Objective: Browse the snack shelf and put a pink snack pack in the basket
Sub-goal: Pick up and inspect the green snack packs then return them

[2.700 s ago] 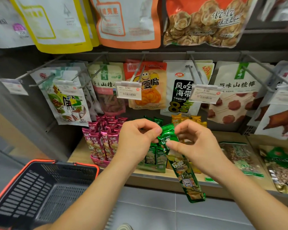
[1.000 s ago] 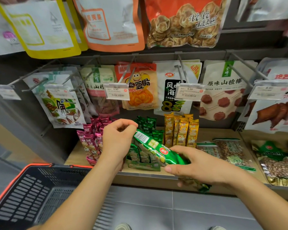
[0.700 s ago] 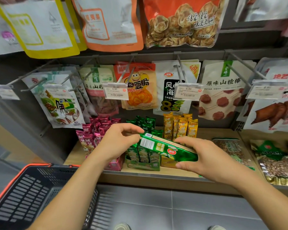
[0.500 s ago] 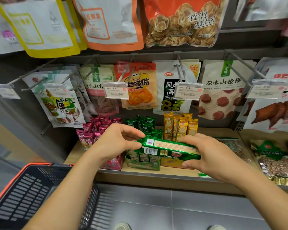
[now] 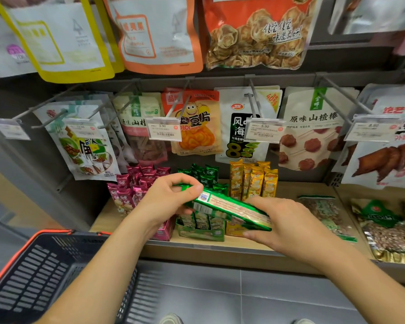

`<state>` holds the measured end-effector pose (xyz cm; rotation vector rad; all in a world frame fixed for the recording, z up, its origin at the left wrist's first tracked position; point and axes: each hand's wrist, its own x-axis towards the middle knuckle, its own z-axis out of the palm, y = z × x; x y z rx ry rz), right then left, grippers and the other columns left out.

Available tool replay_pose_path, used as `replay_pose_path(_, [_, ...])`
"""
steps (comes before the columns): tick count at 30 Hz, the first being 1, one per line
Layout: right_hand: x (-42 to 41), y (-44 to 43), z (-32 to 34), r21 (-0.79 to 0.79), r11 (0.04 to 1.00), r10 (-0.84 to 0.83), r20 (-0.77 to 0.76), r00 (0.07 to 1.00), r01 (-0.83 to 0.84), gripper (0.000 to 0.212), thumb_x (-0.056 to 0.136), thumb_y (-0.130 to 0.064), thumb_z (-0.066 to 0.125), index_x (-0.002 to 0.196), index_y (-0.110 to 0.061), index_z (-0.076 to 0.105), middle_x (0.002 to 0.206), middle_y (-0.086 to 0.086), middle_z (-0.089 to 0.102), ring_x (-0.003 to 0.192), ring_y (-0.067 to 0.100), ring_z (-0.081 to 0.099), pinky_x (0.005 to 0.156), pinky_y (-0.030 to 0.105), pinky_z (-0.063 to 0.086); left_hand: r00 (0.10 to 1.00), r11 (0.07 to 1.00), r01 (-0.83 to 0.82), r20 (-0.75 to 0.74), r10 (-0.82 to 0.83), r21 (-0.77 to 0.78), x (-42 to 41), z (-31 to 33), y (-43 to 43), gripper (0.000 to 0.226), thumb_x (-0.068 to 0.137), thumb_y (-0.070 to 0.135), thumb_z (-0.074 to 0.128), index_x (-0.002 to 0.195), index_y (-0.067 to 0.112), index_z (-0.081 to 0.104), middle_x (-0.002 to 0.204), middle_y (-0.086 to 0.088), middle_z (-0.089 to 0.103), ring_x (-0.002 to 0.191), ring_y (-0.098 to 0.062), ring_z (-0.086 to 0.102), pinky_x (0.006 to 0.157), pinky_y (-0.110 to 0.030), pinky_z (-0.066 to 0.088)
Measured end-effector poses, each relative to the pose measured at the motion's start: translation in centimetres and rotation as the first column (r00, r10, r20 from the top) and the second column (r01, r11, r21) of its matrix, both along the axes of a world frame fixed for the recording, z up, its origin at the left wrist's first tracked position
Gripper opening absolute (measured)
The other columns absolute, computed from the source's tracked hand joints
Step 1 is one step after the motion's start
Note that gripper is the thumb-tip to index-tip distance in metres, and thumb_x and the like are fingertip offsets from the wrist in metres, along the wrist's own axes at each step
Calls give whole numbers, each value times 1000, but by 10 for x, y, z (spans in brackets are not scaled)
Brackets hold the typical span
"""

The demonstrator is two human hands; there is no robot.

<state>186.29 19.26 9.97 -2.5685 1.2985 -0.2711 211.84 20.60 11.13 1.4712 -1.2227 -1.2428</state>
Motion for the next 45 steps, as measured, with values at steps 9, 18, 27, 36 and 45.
replay_pose_path(9, [-16, -7, 10, 253, 968, -21, 61, 998, 5, 73, 84, -35, 74, 147, -34, 38, 137, -11, 54, 116, 4, 52, 97, 18, 42, 909, 913, -406, -79, 408, 38, 15, -22, -15, 28, 94, 7, 59, 76, 19, 76, 88, -11, 70, 89, -25, 68, 56, -24, 54])
replay_pose_path(18, [-22, 0, 23, 240, 970, -115, 321, 940, 37, 59, 73, -27, 83, 128, -34, 62, 121, -13, 66, 83, -8, 63, 85, 16, 52, 922, 906, -382, 12, 387, 181, 10, -47, -27, 20, 101, 18, 49, 105, 5, 64, 111, -19, 66, 98, -27, 65, 56, -23, 57])
replay_pose_path(27, [-12, 16, 22, 162, 974, 67, 447, 892, -155, 47, 78, -14, 79, 118, -35, 66, 116, -26, 56, 116, -24, 42, 100, 2, 34, 977, 940, -183, -55, 207, 289, -4, -37, -27, 52, 84, 46, 70, 123, 21, 46, 85, -17, 70, 54, -21, 67, 48, -24, 52])
replay_pose_path(36, [-21, 9, 24, 521, 780, -25, 579, 815, -346, 32, 83, -12, 73, 104, -36, 75, 113, -10, 72, 116, 0, 60, 94, 14, 47, 847, 966, -217, -465, 259, 144, -18, -30, -30, 21, 88, 11, 66, 108, 11, 59, 82, -8, 75, 67, -18, 71, 57, -34, 57])
replay_pose_path(45, [-9, -14, 8, 776, 608, -473, 525, 707, -169, 75, 80, -31, 71, 144, -41, 34, 121, -9, 63, 98, 3, 68, 74, 28, 58, 927, 935, 355, -132, -351, 11, -76, -27, -4, 32, 85, -2, 62, 106, 21, 66, 93, 1, 74, 90, -14, 69, 73, -25, 55])
